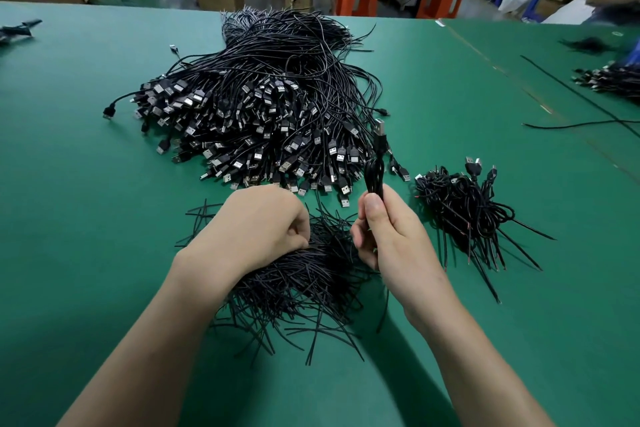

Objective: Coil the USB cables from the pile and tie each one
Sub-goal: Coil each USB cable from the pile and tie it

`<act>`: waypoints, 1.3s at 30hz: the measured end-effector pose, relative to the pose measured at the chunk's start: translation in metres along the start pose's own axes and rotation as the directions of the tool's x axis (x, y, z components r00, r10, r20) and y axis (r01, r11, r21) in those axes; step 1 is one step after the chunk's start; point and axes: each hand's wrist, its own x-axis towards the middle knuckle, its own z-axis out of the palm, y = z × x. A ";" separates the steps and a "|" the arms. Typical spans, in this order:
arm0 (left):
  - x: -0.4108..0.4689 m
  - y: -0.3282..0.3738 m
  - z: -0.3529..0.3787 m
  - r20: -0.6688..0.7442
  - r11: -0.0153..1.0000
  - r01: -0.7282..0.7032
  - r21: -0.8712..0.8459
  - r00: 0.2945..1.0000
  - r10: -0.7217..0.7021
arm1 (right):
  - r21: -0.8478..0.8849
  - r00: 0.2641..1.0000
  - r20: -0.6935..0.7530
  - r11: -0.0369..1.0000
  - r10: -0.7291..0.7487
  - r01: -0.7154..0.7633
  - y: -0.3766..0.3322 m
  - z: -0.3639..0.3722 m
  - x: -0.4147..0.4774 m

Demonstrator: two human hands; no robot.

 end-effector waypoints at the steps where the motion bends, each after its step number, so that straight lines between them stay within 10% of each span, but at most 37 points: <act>1: 0.000 0.000 0.000 -0.008 1.000 -0.002 -0.005 1.000 0.002 | -0.004 1.000 0.004 1.000 -0.004 0.004 0.000 0.001 0.000; 14: 0.000 -0.008 -0.007 -0.319 0.967 -0.065 -0.248 0.948 -0.018 | -0.051 0.998 0.011 0.997 -0.062 0.062 -0.003 0.014 -0.004; 19: -0.001 0.002 -0.016 -0.456 0.793 -0.218 -0.568 0.886 -0.083 | -0.078 0.983 0.032 0.980 -0.180 0.182 -0.001 0.026 -0.001; 24: -0.002 0.014 -0.016 -0.344 0.471 -0.229 -0.852 0.923 -0.173 | 0.010 0.976 0.046 0.977 -0.215 0.214 -0.005 0.037 -0.001; 39: 0.001 0.017 -0.003 0.040 0.302 0.047 -0.952 0.999 -0.031 | 0.021 0.909 -0.382 0.982 -0.165 0.187 -0.004 0.031 0.012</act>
